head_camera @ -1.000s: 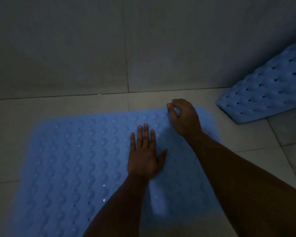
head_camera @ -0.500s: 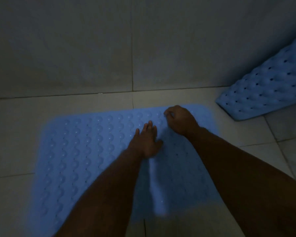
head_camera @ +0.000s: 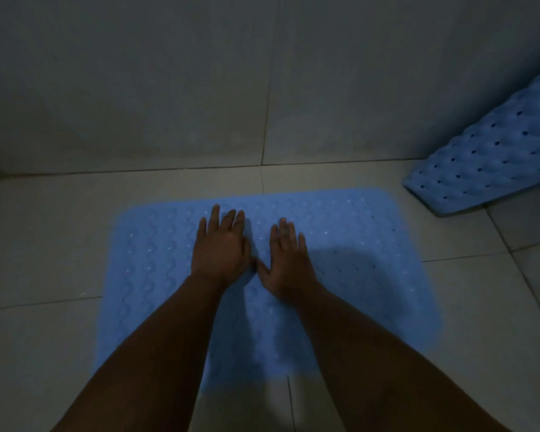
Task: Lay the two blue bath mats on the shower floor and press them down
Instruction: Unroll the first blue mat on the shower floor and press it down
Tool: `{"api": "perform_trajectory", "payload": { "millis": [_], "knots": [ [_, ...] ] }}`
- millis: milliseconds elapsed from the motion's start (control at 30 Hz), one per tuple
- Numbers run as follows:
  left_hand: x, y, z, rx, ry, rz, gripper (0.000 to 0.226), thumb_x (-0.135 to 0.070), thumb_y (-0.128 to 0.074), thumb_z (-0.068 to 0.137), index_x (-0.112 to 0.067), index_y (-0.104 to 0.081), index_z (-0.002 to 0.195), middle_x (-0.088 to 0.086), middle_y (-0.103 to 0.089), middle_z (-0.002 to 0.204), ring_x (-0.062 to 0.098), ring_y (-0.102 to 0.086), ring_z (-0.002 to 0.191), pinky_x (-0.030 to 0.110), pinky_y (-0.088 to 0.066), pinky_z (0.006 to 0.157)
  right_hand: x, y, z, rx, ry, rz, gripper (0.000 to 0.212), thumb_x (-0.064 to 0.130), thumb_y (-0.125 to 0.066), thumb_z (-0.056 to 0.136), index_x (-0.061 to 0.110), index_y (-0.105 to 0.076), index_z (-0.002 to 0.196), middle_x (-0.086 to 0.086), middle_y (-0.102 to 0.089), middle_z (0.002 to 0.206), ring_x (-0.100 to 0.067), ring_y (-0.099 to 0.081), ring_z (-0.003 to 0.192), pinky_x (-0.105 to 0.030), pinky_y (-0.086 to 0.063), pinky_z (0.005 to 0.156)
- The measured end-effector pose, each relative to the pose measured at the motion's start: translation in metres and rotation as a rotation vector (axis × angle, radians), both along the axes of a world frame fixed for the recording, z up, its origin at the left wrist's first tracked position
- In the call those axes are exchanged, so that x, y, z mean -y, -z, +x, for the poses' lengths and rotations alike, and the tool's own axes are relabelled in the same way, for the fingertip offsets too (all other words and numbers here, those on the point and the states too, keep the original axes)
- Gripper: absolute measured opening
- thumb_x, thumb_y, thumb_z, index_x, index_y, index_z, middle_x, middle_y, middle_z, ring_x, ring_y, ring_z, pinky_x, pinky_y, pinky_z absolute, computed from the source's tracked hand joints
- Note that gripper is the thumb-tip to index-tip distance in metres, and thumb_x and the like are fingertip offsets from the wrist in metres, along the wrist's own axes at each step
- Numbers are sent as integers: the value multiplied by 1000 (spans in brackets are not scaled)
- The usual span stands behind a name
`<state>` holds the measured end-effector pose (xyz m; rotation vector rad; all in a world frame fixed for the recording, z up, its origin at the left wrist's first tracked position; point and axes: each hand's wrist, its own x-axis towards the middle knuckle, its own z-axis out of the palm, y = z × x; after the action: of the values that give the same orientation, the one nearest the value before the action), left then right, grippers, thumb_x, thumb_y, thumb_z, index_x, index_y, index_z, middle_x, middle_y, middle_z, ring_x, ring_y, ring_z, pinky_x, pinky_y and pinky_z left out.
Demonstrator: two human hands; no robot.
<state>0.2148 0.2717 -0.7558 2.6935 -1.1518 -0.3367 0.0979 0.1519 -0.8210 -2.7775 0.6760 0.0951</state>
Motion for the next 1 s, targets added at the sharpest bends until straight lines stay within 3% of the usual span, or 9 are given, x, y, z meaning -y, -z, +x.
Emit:
{"api": "perform_trajectory", "payload": {
  "millis": [167,333,433,533,633,733,833,1000],
  "knots": [
    [-6,11,7,96,74,-27,60,-38,-25,103,-13,-33,157,9,-38,161,30,-11,157,53,-11,127,-9,3,-4,10,28,-121,89,66,-25,97,4,-9,159,-16,1,168,-29,7,155,-51,-5,125],
    [-16,28,20,42,-94,-104,65,-44,-23,100,-12,-38,155,11,-39,160,31,-13,156,55,-15,126,-9,7,-2,32,78,-120,83,63,-27,99,8,-11,160,-10,1,169,-24,8,156,-52,-9,124],
    [-27,38,24,32,-152,-86,66,-45,-23,101,-12,-37,156,12,-38,161,33,-12,156,55,-14,126,-10,6,-1,20,65,-98,89,69,-26,97,9,-6,160,-8,5,169,-22,13,155,-51,-3,125],
    [-31,38,26,24,-150,-63,67,-47,-22,101,-13,-33,157,11,-33,163,32,-7,157,54,-11,127,-9,1,2,-38,45,-45,96,75,-23,93,10,1,160,-6,10,169,-20,15,155,-50,2,125],
    [-30,31,23,23,-139,-69,68,-48,-22,101,-13,-31,158,11,-31,165,32,-6,157,54,-8,127,1,-14,11,-217,10,48,96,74,-22,93,9,2,159,-8,11,168,-24,10,155,-54,-3,124],
    [-30,23,14,39,-133,-67,70,-49,-20,100,-12,-32,158,11,-32,164,33,-6,157,55,-10,126,20,-46,37,-357,17,197,85,67,-25,98,6,-19,157,-14,-8,167,-30,-15,154,-54,-18,122],
    [-24,14,3,56,-100,-77,76,-52,-11,97,-12,-32,158,11,-30,165,33,-6,157,55,-10,126,45,-85,51,-315,49,223,68,57,-25,104,8,-41,147,-18,-42,154,-34,-42,140,-45,-34,114],
    [-3,20,-14,-31,-5,-26,84,-56,1,92,-14,-15,162,11,-9,171,29,7,157,49,-2,128,60,-106,41,-184,67,227,63,53,-29,105,15,-35,154,-9,-37,160,-28,-32,148,-41,-24,120]
  ]
}}
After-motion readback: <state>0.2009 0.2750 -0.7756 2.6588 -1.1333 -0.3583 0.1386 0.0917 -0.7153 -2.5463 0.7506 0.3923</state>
